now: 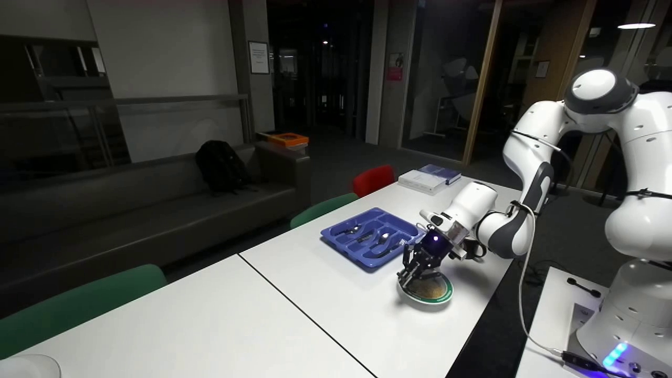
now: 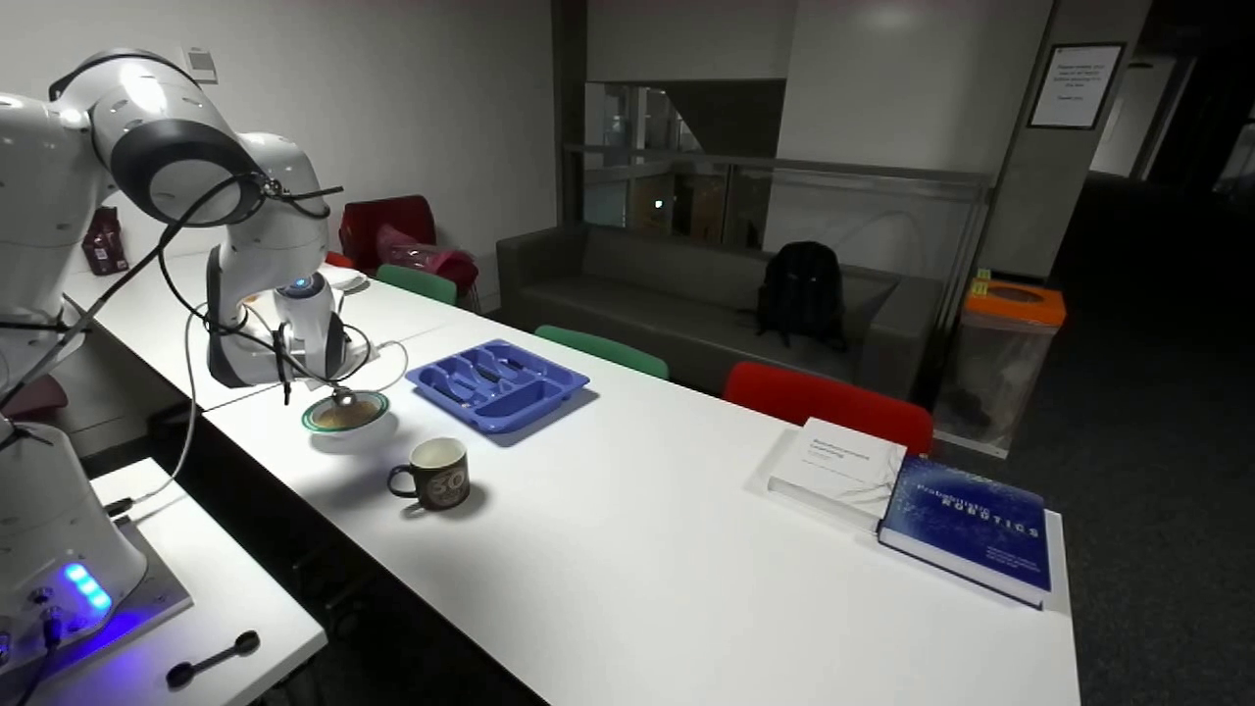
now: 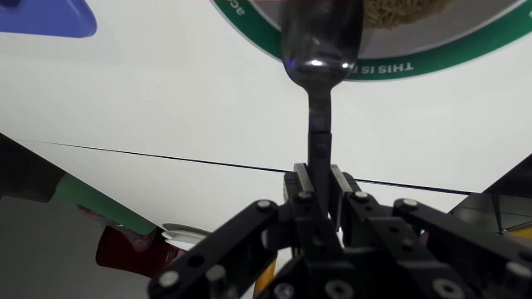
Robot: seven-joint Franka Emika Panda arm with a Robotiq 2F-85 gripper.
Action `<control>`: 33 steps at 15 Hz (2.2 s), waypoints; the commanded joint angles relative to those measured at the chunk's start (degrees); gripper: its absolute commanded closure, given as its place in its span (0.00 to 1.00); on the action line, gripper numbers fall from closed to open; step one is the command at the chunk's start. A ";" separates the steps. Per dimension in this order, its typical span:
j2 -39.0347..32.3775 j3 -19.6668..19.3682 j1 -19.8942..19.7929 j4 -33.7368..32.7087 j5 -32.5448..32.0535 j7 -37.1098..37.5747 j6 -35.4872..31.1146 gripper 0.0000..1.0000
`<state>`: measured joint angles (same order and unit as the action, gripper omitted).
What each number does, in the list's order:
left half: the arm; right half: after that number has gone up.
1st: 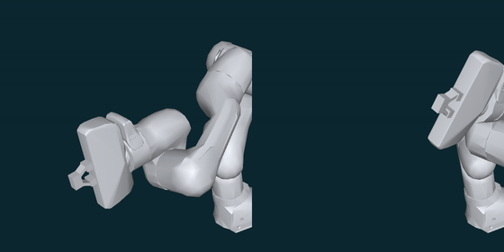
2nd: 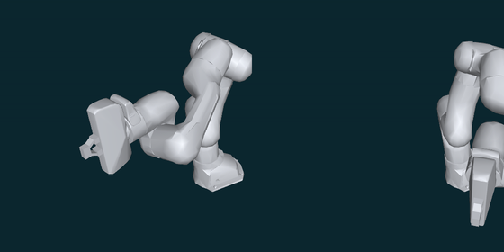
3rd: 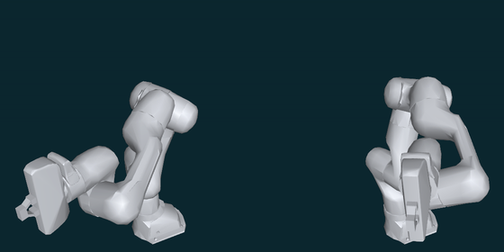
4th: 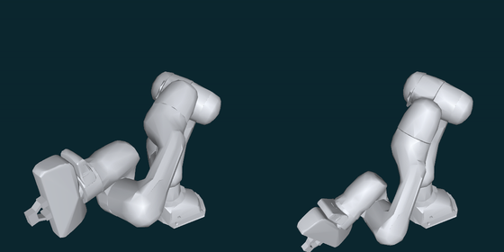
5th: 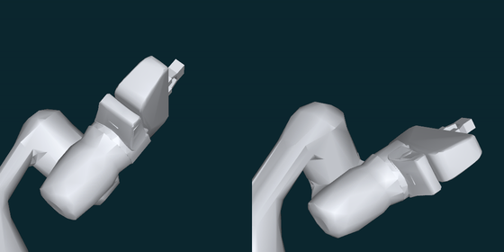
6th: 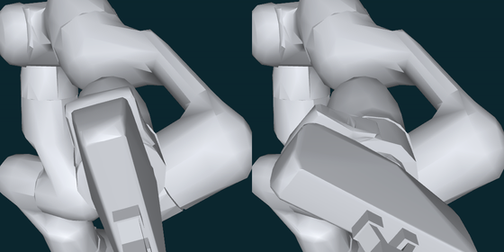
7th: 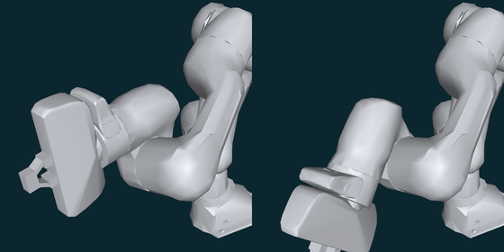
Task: Pick up a silver spoon from the blue tray, use the spoon to scoop up some contents from the bowl, place the contents back in the bowl, put the silver spoon back on the blue tray
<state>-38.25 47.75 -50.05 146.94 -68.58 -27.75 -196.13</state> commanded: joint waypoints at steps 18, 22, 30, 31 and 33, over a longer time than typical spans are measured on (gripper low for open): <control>-8.30 -0.11 -7.09 -1.55 -11.26 -0.43 0.06 0.97; -7.92 -0.19 -7.22 -1.72 -11.58 0.16 1.16 0.97; -7.33 2.07 -7.09 -1.69 -8.95 1.52 9.17 0.97; -7.46 2.59 -7.17 -1.68 -8.50 1.42 10.30 0.97; -7.57 4.01 -7.29 -1.68 -7.32 1.03 12.88 0.97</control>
<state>-44.95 49.01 -55.87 145.01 -77.65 -26.70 -187.68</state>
